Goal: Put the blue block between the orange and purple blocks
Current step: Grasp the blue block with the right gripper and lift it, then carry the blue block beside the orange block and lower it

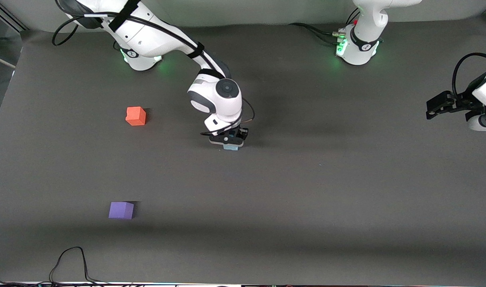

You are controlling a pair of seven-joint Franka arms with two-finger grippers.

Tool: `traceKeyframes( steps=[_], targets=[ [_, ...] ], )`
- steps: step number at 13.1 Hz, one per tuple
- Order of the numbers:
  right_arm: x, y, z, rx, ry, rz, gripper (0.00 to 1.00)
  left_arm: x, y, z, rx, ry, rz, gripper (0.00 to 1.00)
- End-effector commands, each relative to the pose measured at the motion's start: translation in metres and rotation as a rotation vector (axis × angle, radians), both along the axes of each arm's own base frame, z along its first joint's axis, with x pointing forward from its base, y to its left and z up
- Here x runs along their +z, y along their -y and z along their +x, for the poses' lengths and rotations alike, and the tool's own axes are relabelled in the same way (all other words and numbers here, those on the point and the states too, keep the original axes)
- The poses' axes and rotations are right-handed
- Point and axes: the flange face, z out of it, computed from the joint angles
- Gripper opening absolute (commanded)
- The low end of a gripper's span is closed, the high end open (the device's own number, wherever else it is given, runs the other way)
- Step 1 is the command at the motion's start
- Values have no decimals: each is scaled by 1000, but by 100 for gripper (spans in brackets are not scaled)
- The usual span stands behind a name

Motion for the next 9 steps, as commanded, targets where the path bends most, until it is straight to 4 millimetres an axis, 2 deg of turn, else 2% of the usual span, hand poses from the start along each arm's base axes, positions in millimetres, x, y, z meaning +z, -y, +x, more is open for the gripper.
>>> traceKeyframes(
  steps=[1, 3, 4, 6, 8, 9],
  targets=[
    [43, 26, 22, -28, 47, -42, 14, 1, 7, -7, -10, -9, -3, 100],
    [73, 52, 41, -2, -13, -26, 14, -2, 7, -8, -13, -23, -31, 100],
    [93, 73, 54, 10, -55, -1, 14, -2, 7, -8, -13, -25, -33, 100],
    [134, 132, 77, 7, -112, 3, 14, -2, 5, -8, -9, -23, -33, 100],
    [162, 202, 100, 0, -143, -11, 14, -2, 3, -8, -8, -25, -33, 100],
    [166, 240, 105, 6, -161, 10, 14, 0, 3, -9, -5, -22, -33, 100]
  ],
)
